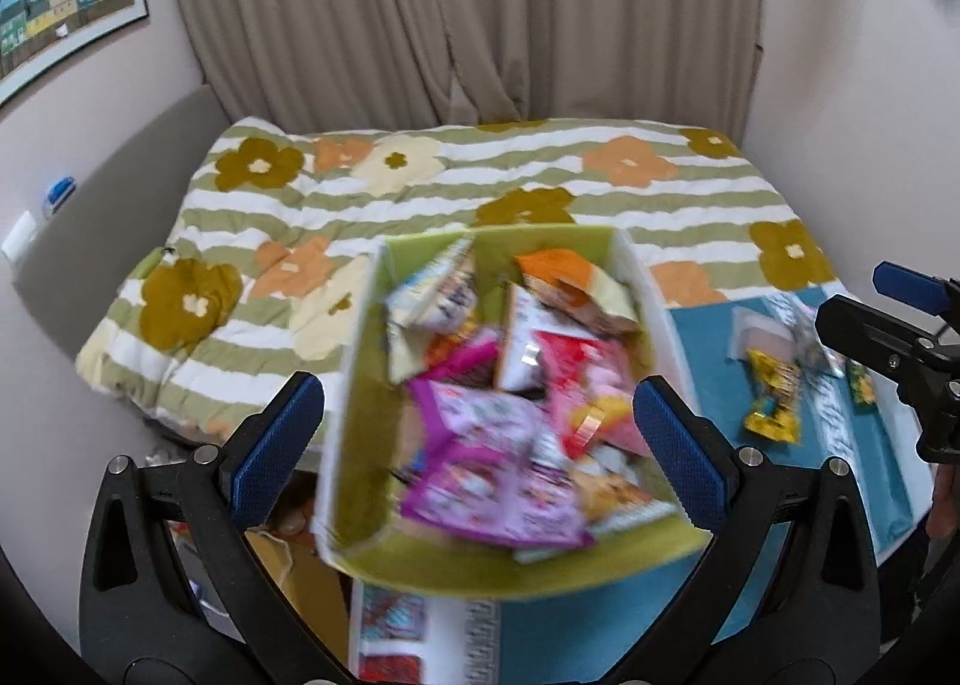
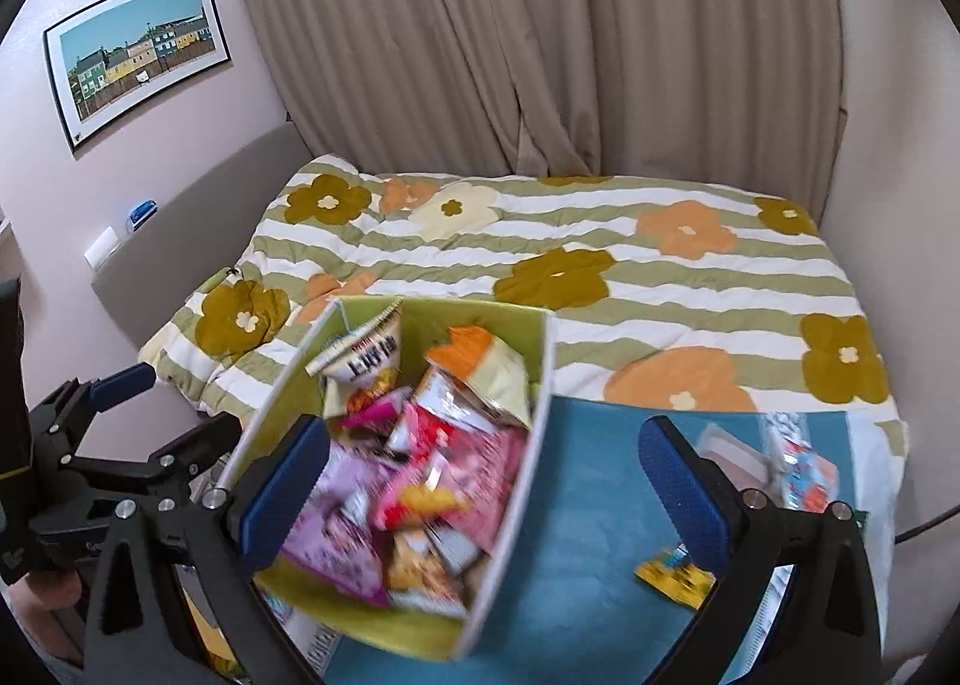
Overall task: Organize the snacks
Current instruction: 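Move both grippers back over the gold chocolate bag and shrimp chip bag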
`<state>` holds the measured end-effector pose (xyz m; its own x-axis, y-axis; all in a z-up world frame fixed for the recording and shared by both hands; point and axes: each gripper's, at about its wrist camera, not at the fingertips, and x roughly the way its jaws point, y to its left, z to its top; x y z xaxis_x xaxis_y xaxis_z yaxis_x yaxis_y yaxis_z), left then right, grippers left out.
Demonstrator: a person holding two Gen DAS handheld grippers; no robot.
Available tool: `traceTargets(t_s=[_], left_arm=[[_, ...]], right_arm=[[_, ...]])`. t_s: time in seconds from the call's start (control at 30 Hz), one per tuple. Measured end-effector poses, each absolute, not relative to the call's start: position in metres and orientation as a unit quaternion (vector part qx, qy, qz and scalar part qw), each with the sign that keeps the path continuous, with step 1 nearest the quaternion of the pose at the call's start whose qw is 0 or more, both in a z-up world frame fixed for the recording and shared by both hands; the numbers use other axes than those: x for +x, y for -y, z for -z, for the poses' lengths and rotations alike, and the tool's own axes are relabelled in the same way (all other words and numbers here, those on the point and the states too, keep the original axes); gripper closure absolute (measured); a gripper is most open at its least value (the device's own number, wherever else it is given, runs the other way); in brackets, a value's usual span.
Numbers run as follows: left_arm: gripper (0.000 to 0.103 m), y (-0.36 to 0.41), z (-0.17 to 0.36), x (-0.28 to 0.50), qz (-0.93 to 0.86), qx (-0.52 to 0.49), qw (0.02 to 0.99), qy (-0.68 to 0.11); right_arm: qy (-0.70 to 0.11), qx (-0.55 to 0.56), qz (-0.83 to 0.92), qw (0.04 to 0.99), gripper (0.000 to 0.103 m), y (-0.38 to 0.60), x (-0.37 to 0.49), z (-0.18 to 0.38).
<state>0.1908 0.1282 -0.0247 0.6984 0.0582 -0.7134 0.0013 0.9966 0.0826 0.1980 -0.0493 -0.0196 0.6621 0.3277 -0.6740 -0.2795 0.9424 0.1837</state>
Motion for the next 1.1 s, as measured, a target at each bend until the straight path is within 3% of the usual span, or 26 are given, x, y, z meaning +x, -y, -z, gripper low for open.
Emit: traceTargets(t_s=[0.47, 0.73, 1.1], left_arm=[[0.001, 0.01, 0.046, 0.137, 0.059, 0.03, 0.921, -0.383], [0.001, 0.089, 0.095, 0.176, 0.109, 0.066, 0.901, -0.415], [0.001, 0.148, 0.196, 0.245, 0.161, 0.091, 0.857, -0.481]], right_arm=[[-0.373, 0.051, -0.114, 0.919, 0.0, 0.187, 0.134, 0.026], [-0.388, 0.059, -0.081, 0.916, 0.0, 0.25, 0.154, 0.05], [-0.465, 0.08, -0.078, 0.878, 0.0, 0.283, 0.231, 0.135]])
